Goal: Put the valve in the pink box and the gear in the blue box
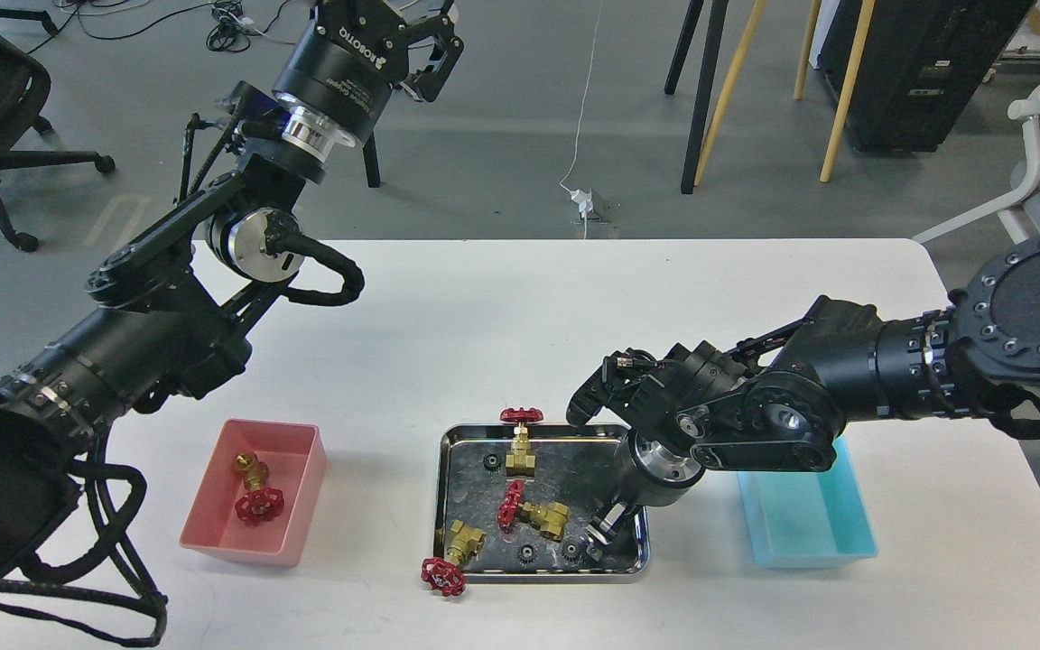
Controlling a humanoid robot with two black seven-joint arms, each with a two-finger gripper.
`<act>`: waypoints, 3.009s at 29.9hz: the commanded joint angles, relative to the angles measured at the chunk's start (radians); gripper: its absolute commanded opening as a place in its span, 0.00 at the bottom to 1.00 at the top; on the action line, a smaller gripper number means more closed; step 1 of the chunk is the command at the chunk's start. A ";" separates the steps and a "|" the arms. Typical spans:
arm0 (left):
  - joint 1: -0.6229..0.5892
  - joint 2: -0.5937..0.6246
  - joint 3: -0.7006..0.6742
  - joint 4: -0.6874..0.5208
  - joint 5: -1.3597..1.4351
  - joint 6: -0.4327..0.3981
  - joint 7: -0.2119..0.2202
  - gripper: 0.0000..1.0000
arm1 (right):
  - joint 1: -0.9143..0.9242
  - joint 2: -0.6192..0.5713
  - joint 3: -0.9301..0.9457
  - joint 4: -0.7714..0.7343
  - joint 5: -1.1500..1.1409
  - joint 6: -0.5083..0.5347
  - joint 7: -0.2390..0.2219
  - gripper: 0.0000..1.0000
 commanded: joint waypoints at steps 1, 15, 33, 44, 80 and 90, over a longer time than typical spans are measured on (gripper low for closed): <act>0.003 0.000 0.000 0.000 0.000 -0.001 0.000 0.88 | 0.008 0.000 0.002 0.001 0.000 0.000 0.000 0.47; 0.003 0.002 0.000 0.000 0.000 -0.001 0.000 0.89 | 0.005 0.000 0.002 0.000 0.001 0.000 0.000 0.47; 0.010 0.002 0.000 0.000 0.000 -0.004 0.000 0.89 | 0.018 0.000 0.005 0.003 0.009 0.000 0.006 0.46; 0.016 0.003 -0.002 0.000 0.000 -0.007 0.000 0.89 | 0.008 0.000 0.005 0.009 0.021 0.000 0.008 0.47; 0.029 0.003 -0.002 0.000 0.000 -0.007 0.000 0.89 | -0.014 0.000 -0.001 0.003 0.020 0.000 0.011 0.19; 0.033 0.003 -0.002 0.000 0.000 -0.007 0.000 0.89 | -0.011 0.000 -0.001 0.003 0.020 0.000 0.011 0.09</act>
